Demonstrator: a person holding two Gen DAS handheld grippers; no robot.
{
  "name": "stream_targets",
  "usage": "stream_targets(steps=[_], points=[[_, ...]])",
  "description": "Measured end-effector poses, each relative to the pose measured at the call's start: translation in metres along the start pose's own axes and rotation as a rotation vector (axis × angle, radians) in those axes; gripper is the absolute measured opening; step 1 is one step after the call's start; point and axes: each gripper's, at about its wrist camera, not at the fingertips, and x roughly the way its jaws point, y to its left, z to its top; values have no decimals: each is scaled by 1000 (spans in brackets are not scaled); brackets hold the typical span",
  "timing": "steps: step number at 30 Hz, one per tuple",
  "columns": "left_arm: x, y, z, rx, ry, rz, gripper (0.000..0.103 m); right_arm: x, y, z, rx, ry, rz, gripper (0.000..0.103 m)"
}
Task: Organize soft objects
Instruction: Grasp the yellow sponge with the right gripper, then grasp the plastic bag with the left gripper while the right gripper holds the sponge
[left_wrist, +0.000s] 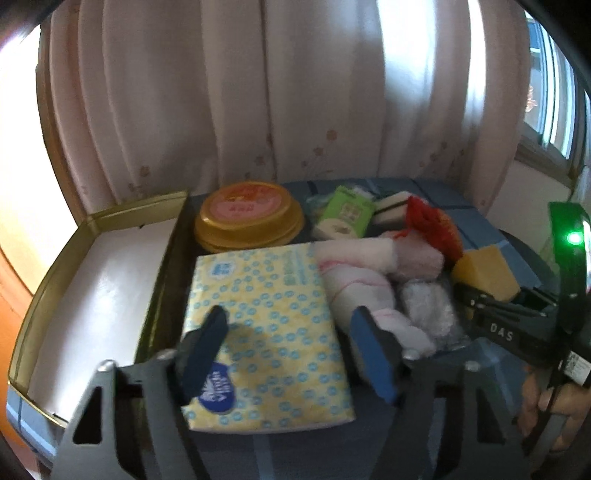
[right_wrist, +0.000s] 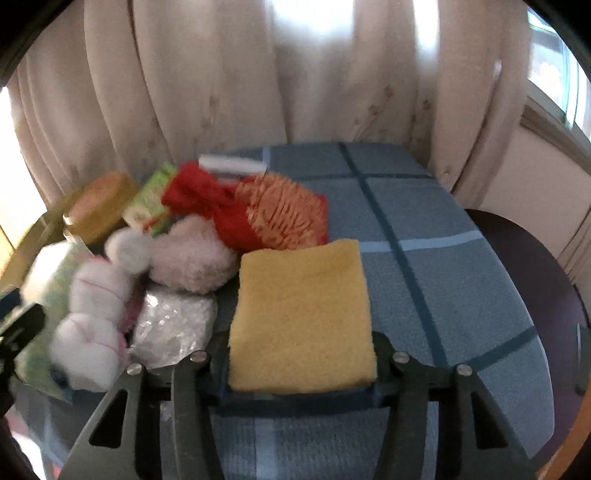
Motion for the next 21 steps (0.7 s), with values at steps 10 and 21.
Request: stream_targets(steps=[10, 21], points=[[1, -51, 12, 75, 31, -155, 23, -55, -26, -6, 42, -236, -102, 56], [53, -95, 20, 4, 231, -64, 11, -70, -42, -15, 92, -248, -78, 56]])
